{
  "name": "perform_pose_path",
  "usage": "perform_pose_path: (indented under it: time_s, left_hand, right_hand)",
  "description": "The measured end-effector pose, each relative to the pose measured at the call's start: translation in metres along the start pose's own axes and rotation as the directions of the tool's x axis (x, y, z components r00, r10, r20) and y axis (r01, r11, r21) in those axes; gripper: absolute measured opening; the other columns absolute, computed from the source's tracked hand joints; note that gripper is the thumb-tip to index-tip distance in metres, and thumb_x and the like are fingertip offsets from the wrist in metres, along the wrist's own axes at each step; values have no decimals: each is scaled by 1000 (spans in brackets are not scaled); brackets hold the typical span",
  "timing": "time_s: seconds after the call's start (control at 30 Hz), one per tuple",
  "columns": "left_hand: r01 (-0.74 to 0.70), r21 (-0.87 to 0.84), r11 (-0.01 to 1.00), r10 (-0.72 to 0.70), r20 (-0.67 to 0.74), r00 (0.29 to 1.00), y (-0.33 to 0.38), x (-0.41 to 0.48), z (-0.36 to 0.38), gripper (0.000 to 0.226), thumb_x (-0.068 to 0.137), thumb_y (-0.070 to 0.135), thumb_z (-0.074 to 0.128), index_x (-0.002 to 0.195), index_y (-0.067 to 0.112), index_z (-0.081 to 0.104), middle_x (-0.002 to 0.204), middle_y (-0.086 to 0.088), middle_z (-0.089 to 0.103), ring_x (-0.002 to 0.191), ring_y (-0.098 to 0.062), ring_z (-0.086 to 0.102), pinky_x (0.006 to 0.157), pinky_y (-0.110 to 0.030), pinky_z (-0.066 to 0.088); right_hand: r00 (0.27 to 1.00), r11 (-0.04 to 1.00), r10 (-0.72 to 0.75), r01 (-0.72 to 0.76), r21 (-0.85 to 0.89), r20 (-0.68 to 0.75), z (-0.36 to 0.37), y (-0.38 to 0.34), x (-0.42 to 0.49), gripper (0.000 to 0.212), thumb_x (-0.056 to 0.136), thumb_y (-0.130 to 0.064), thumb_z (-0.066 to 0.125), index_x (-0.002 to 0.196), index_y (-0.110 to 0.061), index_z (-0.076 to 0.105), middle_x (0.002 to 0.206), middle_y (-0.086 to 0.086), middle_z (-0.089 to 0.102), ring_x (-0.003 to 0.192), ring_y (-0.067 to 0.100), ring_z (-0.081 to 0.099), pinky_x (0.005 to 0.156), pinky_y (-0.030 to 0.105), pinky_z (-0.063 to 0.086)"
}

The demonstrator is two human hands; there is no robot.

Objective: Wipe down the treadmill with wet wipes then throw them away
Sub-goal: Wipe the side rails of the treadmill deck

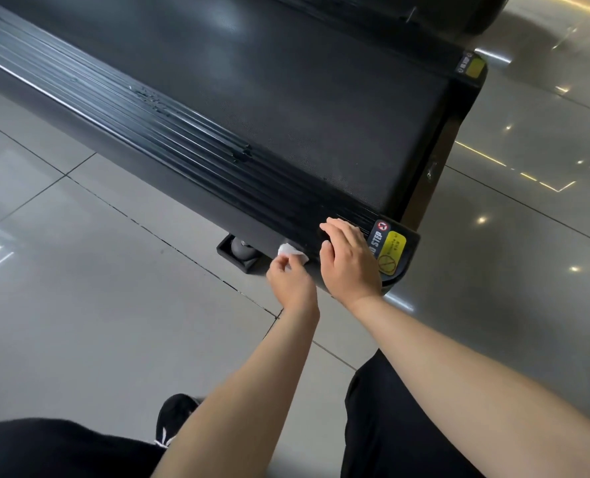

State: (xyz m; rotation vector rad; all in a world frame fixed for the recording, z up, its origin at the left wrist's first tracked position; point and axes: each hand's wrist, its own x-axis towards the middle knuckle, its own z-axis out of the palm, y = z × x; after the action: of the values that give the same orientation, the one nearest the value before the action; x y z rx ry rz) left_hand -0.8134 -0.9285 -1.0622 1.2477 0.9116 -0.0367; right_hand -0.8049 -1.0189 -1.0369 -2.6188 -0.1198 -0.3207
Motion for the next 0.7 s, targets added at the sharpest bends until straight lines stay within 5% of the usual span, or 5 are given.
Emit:
perform_pose_path:
  time_s: [0.3, 0.4, 0.5, 0.57, 0.7]
  left_hand:
    - [308, -209, 928, -281, 149, 948, 0, 11, -7, 19, 95, 9, 45, 80, 18, 53, 79, -6, 53, 60, -16, 49, 66, -25, 44]
    - [209, -245, 947, -187, 112, 976, 12, 12, -4, 39, 101, 20, 48, 140, 21, 53, 142, -2, 57, 128, -22, 57, 101, -28, 46]
    - [133, -204, 970, -102, 157, 982, 21, 21, -9, 50, 102, 23, 41, 150, 36, 38, 160, 2, 38, 145, -22, 38, 114, -33, 38]
    - [182, -200, 963, -145, 188, 971, 19, 30, -14, 46, 99, 27, 39, 135, 51, 52, 144, 6, 57, 132, -15, 53, 111, -32, 42]
    - [400, -201, 894, -326, 320, 890, 0, 42, -24, 32, 105, 37, 43, 101, 16, 67, 89, -3, 68, 97, -17, 61, 87, -23, 52]
  right_hand:
    - [1000, 1000, 6, -6, 0, 11, -2, 0, 0, 45, 100, -25, 34, 130, -8, 63, 137, 8, 60, 131, 24, 50, 110, 48, 43]
    - [1000, 1000, 12, -12, 10, 4, -3, 0, 0, 41, 100, -21, 39, 129, -8, 64, 137, 8, 60, 130, 24, 51, 110, 44, 43]
    - [999, 999, 14, -13, -42, 29, -3, -4, -2, 42, 101, -21, 37, 133, -7, 61, 140, 9, 58, 132, 25, 49, 111, 44, 42]
    - [999, 998, 33, -31, -58, 42, -3, -6, -1, 43, 101, -21, 34, 133, -8, 60, 140, 8, 57, 132, 25, 48, 112, 44, 41]
    - [998, 998, 51, -50, -37, 36, -4, -8, 1, 43, 99, -22, 35, 131, -8, 61, 138, 7, 57, 129, 24, 49, 112, 41, 40]
